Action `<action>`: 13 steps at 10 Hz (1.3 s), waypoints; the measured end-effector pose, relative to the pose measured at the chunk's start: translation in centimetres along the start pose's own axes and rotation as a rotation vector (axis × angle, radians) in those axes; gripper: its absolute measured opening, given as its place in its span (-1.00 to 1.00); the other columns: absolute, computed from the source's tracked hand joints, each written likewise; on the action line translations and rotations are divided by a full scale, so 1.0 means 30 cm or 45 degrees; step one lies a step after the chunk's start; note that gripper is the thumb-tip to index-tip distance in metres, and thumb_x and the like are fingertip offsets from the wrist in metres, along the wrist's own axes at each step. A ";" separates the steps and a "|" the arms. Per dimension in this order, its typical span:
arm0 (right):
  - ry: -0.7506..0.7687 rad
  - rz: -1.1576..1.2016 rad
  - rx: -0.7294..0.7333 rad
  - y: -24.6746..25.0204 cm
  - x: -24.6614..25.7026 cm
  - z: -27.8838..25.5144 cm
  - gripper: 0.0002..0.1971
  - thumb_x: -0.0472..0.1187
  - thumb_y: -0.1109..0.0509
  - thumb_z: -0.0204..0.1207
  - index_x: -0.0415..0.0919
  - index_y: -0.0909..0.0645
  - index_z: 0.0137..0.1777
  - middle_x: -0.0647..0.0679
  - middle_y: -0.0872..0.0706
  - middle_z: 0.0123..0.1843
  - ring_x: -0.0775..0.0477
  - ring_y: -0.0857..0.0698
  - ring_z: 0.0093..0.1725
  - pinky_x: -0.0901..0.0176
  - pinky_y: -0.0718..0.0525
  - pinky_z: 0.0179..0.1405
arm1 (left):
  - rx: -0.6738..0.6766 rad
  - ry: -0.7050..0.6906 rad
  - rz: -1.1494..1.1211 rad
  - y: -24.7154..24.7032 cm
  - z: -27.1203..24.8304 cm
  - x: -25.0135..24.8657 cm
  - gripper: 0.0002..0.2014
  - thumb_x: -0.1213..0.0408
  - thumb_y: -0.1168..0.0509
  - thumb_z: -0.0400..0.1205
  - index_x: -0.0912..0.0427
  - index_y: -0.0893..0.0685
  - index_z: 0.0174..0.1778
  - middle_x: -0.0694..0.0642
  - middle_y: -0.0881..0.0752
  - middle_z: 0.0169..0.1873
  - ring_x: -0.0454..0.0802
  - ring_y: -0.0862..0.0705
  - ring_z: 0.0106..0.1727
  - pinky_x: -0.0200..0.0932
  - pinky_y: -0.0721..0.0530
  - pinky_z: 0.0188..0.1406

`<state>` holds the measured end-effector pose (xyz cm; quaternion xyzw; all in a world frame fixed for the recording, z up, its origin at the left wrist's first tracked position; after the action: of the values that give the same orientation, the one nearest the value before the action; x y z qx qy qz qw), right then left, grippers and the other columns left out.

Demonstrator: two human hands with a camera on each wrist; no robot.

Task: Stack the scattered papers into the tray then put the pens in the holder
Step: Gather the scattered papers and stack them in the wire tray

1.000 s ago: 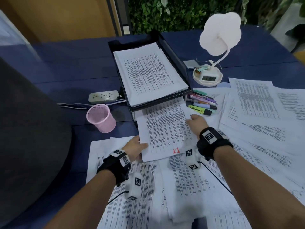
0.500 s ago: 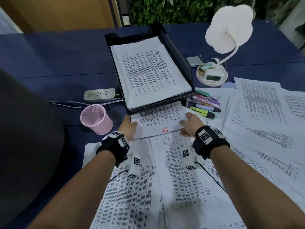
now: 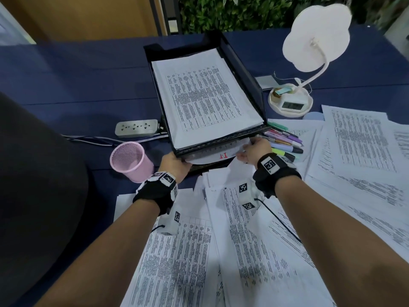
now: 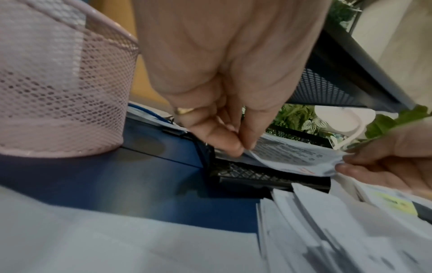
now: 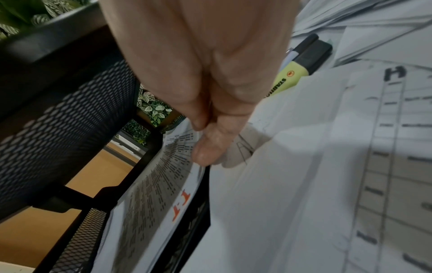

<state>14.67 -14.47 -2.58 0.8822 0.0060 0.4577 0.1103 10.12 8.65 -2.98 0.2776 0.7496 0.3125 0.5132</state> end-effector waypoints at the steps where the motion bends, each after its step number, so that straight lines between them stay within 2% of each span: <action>1: 0.028 -0.123 0.004 0.001 -0.010 0.001 -0.71 -0.46 -0.18 0.61 -0.46 -0.50 0.31 -0.43 -0.69 0.15 -0.29 -0.76 0.03 -0.06 -0.77 0.04 | 0.289 -0.110 0.470 0.000 0.013 0.019 -0.64 0.14 -0.15 0.65 -0.04 -0.60 0.36 -0.01 -0.54 0.45 0.03 -0.47 0.47 -0.23 -0.40 0.41; 2: -0.012 -0.006 0.026 0.010 -0.016 -0.009 -0.85 -0.43 -0.12 0.66 -0.27 -0.44 0.13 -0.40 -0.67 0.17 -0.33 -0.70 0.19 -0.02 -0.70 0.01 | 0.313 -0.082 0.526 0.004 0.002 0.037 -0.55 0.07 -0.17 0.65 -0.08 -0.46 0.49 -0.01 -0.40 0.55 0.05 -0.39 0.53 -0.17 -0.36 0.46; 3: -0.057 0.165 0.055 0.045 -0.030 -0.047 -0.74 -0.31 0.05 0.73 -0.20 -0.35 0.33 -0.34 -0.57 0.23 -0.28 -0.55 0.26 0.02 -0.35 0.38 | 0.231 -0.043 0.431 0.008 -0.045 0.021 -0.66 0.13 -0.22 0.63 0.02 -0.58 0.34 0.10 -0.62 0.33 0.13 -0.58 0.33 -0.17 -0.53 0.19; 4: 0.030 -0.209 -0.090 0.087 -0.091 -0.058 -0.62 -0.39 -0.13 0.63 -0.27 -0.48 0.43 -0.36 -0.57 0.37 -0.39 -0.55 0.36 -0.02 -0.48 0.38 | 0.243 -0.075 0.379 -0.020 -0.099 0.007 -0.87 0.11 -0.25 0.61 0.07 -0.60 -0.07 0.09 -0.70 -0.14 0.14 -0.69 0.00 -0.21 -0.53 -0.21; 5: 0.144 -0.473 -0.214 0.152 -0.156 -0.109 -0.69 -0.36 -0.21 0.60 -0.24 -0.66 0.26 -0.21 -0.66 0.32 -0.24 -0.61 0.31 0.26 -0.50 0.18 | 0.400 -0.097 0.449 -0.079 -0.158 -0.005 -0.76 0.04 -0.21 0.64 0.14 -0.64 -0.01 0.13 -0.70 0.01 0.12 -0.64 0.07 -0.20 -0.52 -0.10; 6: 0.174 -0.518 -0.298 0.217 -0.219 -0.161 -0.69 -0.34 -0.21 0.58 -0.21 -0.69 0.23 -0.16 -0.67 0.33 -0.19 -0.60 0.33 0.26 -0.48 0.26 | 0.489 -0.006 0.332 -0.130 -0.225 -0.027 -0.68 0.01 -0.22 0.65 0.22 -0.64 -0.17 0.19 -0.66 -0.20 0.13 -0.62 -0.13 -0.19 -0.49 -0.20; 7: 0.103 -0.735 -0.340 0.268 -0.276 -0.200 -0.69 -0.21 -0.26 0.57 -0.03 -0.68 0.25 -0.11 -0.68 0.32 -0.22 -0.61 0.31 0.02 -0.56 0.33 | 0.495 0.194 -0.070 -0.168 -0.252 -0.026 -0.62 0.07 -0.35 0.59 0.17 -0.44 -0.45 0.16 -0.56 -0.50 0.04 -0.53 -0.48 -0.22 -0.45 -0.40; 8: 0.096 -0.835 -0.242 0.295 -0.315 -0.227 -0.66 -0.20 -0.25 0.57 0.01 -0.63 0.30 -0.13 -0.66 0.34 -0.24 -0.66 0.23 -0.08 -0.64 0.24 | 0.465 0.296 -0.284 -0.184 -0.266 -0.025 -0.65 0.22 -0.45 0.53 0.19 -0.42 -0.43 0.16 -0.55 -0.48 -0.07 -0.54 -0.53 -0.31 -0.52 -0.44; 9: 0.154 -0.834 -0.143 0.309 -0.337 -0.243 -0.61 -0.22 -0.30 0.55 -0.05 -0.58 0.38 -0.10 -0.62 0.40 -0.19 -0.64 0.29 0.07 -0.59 0.30 | 0.552 0.417 -0.557 -0.199 -0.299 -0.029 -0.73 0.25 -0.54 0.41 0.31 -0.63 -0.17 0.28 -0.75 -0.07 0.17 -0.75 -0.13 0.11 -0.73 0.01; 10: 0.198 -0.896 -0.077 0.312 -0.342 -0.261 -0.53 -0.16 -0.40 0.51 -0.07 -0.51 0.43 -0.07 -0.53 0.49 -0.14 -0.55 0.40 0.04 -0.49 0.42 | 0.665 0.304 -0.383 -0.223 -0.346 -0.059 -0.61 0.19 -0.48 0.51 0.35 -0.66 0.16 0.22 -0.74 0.04 0.18 -0.73 0.05 0.08 -0.71 0.11; 11: 0.260 -1.167 0.008 0.310 -0.344 -0.306 -0.29 0.16 -0.48 0.39 0.03 -0.38 0.52 0.00 -0.33 0.61 -0.10 -0.37 0.55 -0.15 -0.36 0.51 | 0.496 -0.010 0.247 -0.235 -0.356 -0.091 -0.58 0.06 -0.39 0.56 0.28 -0.62 0.20 0.19 -0.62 0.16 0.10 -0.60 0.12 -0.11 -0.59 0.13; 12: 0.294 -1.454 0.097 0.304 -0.354 -0.348 -0.07 0.40 -0.44 0.25 0.13 -0.20 0.60 0.03 -0.12 0.68 -0.11 -0.15 0.64 -0.30 -0.25 0.53 | 0.381 -0.028 0.420 -0.231 -0.330 -0.099 -0.50 0.02 -0.41 0.50 0.27 -0.61 0.25 0.28 -0.50 0.34 0.21 -0.52 0.35 -0.05 -0.54 0.30; 13: 0.295 -1.577 0.203 0.306 -0.367 -0.363 0.07 0.48 -0.41 0.17 0.13 -0.05 0.64 0.03 0.02 0.71 -0.13 0.03 0.68 -0.38 -0.13 0.55 | 0.412 -0.006 0.150 -0.212 -0.317 -0.104 -0.60 0.19 -0.43 0.50 0.29 -0.61 0.20 0.27 -0.68 0.10 0.18 -0.68 0.06 -0.07 -0.67 -0.07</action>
<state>-1.37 -22.58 -3.54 0.6655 0.5612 0.3998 0.2872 1.55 0.47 -3.28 0.4009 0.7713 0.2167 0.4443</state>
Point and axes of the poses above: each hand's wrist, its own z-axis towards the middle knuckle, its own y-axis out of the back of the hand, x = y × z, the point moved 1 cm from there along z, towards the middle knuckle
